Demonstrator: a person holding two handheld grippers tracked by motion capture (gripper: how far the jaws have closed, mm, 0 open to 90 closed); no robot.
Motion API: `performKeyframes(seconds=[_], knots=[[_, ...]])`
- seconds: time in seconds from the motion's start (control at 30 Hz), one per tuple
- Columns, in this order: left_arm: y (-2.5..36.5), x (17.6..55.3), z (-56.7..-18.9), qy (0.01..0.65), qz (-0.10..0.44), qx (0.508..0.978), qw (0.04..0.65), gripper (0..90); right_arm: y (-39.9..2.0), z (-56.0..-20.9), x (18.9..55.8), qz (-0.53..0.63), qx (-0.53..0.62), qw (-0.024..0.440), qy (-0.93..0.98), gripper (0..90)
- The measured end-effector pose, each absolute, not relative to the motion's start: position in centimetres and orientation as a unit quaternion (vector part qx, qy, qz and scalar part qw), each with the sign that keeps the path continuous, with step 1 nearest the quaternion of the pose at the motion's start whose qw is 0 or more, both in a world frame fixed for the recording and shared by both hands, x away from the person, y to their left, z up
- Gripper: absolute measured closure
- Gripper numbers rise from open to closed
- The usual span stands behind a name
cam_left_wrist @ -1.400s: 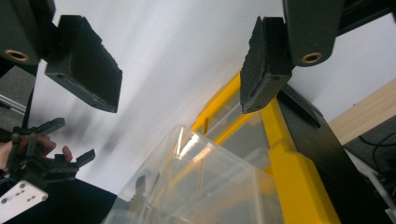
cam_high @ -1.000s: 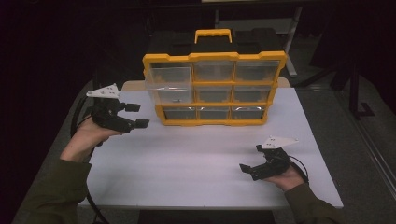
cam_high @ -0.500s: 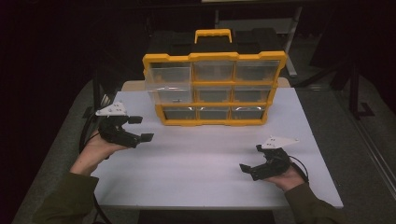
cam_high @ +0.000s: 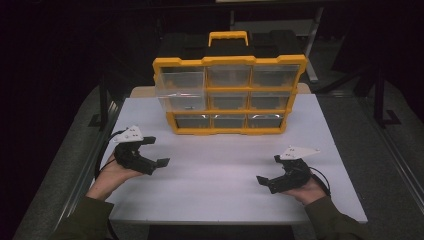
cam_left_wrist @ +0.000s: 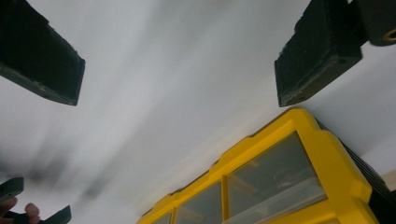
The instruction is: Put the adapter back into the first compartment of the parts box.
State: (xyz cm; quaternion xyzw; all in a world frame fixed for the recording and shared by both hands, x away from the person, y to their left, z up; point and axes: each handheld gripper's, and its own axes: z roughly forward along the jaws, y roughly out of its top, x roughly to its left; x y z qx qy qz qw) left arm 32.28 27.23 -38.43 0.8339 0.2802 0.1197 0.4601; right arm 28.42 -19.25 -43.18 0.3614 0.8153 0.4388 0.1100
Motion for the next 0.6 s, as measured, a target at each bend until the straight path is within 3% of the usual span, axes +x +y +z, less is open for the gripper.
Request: performKeyframes(seconds=[0.6], knots=[[26.7, 31.1, -42.4, 0.278, 0.117, 0.830, 0.469, 0.0, -19.3, -43.2, 28.4, 0.438, 0.362, 0.111, 0.815, 0.0]])
